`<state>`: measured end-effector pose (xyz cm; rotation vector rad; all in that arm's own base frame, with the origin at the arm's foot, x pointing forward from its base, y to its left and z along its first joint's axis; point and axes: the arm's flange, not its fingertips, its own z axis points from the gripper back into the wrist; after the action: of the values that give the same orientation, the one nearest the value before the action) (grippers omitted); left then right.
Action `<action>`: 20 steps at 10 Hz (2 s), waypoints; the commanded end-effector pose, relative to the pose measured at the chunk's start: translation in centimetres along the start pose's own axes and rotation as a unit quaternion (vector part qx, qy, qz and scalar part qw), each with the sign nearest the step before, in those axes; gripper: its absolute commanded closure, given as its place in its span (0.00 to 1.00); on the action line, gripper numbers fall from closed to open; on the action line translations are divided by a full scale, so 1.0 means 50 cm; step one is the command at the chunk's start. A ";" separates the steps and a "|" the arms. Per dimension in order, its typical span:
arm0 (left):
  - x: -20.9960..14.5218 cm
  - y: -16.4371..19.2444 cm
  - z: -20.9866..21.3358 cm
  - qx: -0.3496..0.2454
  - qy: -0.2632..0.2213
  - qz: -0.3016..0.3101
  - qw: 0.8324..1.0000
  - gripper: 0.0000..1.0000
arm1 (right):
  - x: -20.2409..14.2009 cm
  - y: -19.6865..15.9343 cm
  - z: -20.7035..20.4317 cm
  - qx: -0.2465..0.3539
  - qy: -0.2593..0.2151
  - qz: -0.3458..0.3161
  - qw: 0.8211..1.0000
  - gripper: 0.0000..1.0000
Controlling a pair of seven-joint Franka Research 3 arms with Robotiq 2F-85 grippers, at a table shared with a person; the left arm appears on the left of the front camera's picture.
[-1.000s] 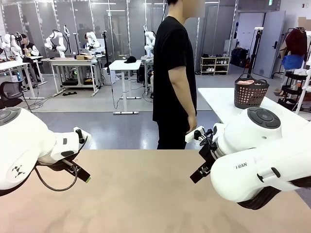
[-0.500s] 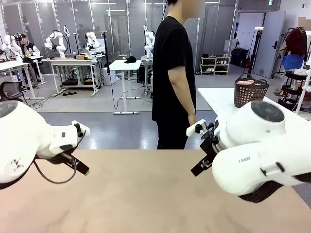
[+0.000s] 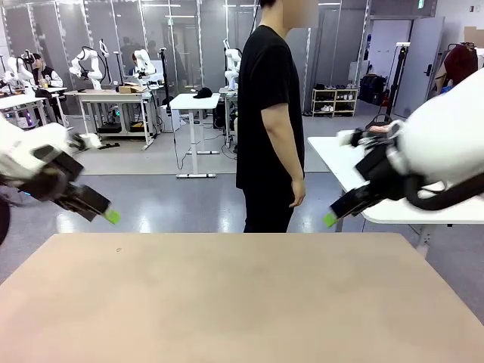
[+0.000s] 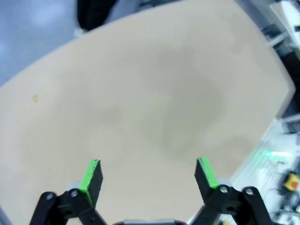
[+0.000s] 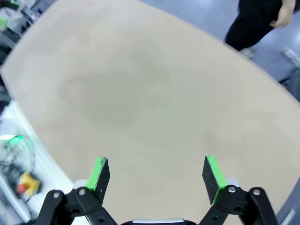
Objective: Fold the towel.
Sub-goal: Grab the top end of the 100 cm Hotel Towel extended by the human.
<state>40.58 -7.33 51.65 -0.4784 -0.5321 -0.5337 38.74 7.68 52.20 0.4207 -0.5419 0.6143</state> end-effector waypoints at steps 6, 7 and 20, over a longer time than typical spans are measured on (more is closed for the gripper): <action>-0.273 0.248 0.165 -0.333 -0.162 0.164 0.914 0.00 | -0.263 -0.200 0.151 0.277 -0.106 -0.152 0.943 0.00; -0.300 0.268 0.167 -0.341 -0.162 0.165 0.911 0.00 | -0.285 -0.217 0.153 0.300 -0.125 -0.166 0.931 0.00; -0.345 0.291 0.160 -0.341 -0.163 0.189 0.906 0.00 | -0.312 -0.228 0.144 0.309 -0.122 -0.184 0.925 0.00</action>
<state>33.63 14.14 43.68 -1.3145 -0.5295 -0.2338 32.48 -11.12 46.28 1.1708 -0.4529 0.3389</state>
